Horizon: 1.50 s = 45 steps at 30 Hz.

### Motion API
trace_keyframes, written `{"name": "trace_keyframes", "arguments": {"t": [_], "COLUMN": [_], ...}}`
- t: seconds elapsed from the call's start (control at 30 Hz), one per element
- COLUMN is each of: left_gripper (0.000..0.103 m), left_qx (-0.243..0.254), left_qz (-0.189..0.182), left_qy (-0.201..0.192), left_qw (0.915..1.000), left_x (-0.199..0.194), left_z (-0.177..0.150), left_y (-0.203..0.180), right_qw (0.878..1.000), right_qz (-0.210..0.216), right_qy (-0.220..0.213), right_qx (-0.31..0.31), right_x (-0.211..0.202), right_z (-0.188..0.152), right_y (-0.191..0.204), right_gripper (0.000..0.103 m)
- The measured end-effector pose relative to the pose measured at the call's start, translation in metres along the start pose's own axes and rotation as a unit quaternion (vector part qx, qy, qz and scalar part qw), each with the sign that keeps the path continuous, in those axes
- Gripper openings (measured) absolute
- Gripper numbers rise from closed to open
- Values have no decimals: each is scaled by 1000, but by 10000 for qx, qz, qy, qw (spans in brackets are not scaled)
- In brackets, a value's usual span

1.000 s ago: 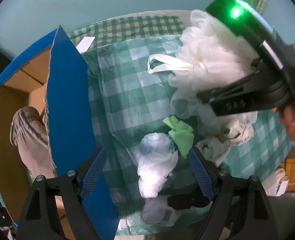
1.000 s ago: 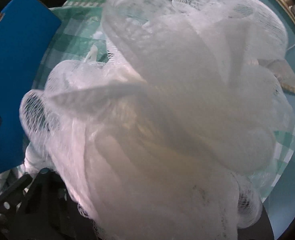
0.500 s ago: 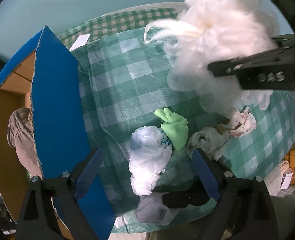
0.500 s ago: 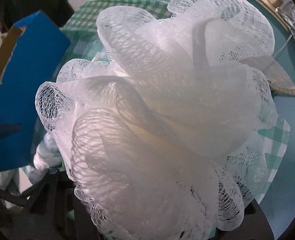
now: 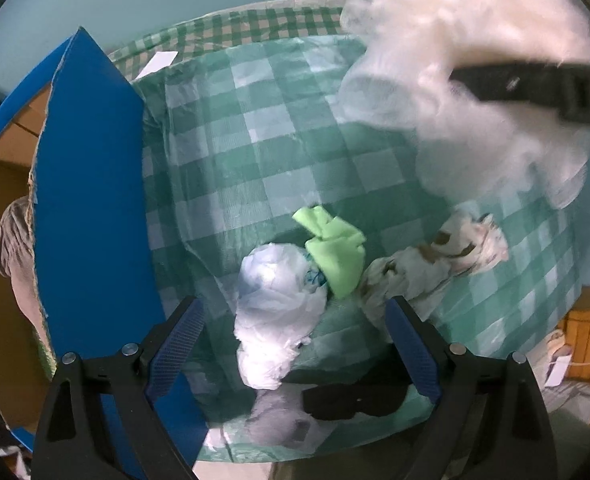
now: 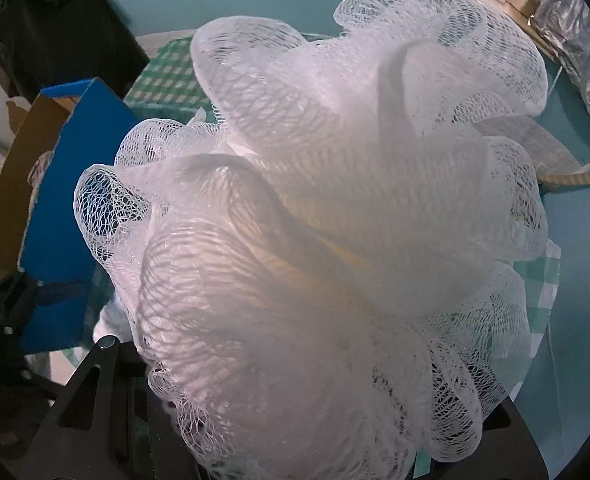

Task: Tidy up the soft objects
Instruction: 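Grasp the white mesh bath puff with the right tool and lift it, then grasp the white plastic bag with blue print using the left tool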

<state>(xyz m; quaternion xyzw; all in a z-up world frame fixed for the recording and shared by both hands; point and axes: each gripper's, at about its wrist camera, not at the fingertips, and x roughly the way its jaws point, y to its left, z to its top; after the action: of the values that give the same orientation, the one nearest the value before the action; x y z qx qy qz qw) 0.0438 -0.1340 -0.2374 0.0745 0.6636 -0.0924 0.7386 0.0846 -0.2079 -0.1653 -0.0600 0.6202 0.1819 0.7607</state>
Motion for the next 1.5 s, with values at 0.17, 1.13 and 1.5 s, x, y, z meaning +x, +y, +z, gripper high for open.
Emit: {"name": "trace_keyframes", "arguments": {"t": [0.17, 1.13, 1.5], "left_gripper": [92, 43, 42], "left_qx": [132, 152, 202], "left_qz": [59, -96, -126], "left_qy": [77, 98, -504], "left_qw": [9999, 9998, 9984], "left_x": [5, 40, -19], "left_z": [-5, 9, -1], "left_y": [4, 32, 15], "right_qw": [9999, 9994, 9993], "right_qz": [55, -28, -84], "right_qy": [-65, -295, -299], "right_qx": [92, 183, 217], "right_x": [-1, -1, -5], "right_z": [4, 7, 10], "right_y": [2, 34, 39], "right_gripper": [51, 51, 51]}}
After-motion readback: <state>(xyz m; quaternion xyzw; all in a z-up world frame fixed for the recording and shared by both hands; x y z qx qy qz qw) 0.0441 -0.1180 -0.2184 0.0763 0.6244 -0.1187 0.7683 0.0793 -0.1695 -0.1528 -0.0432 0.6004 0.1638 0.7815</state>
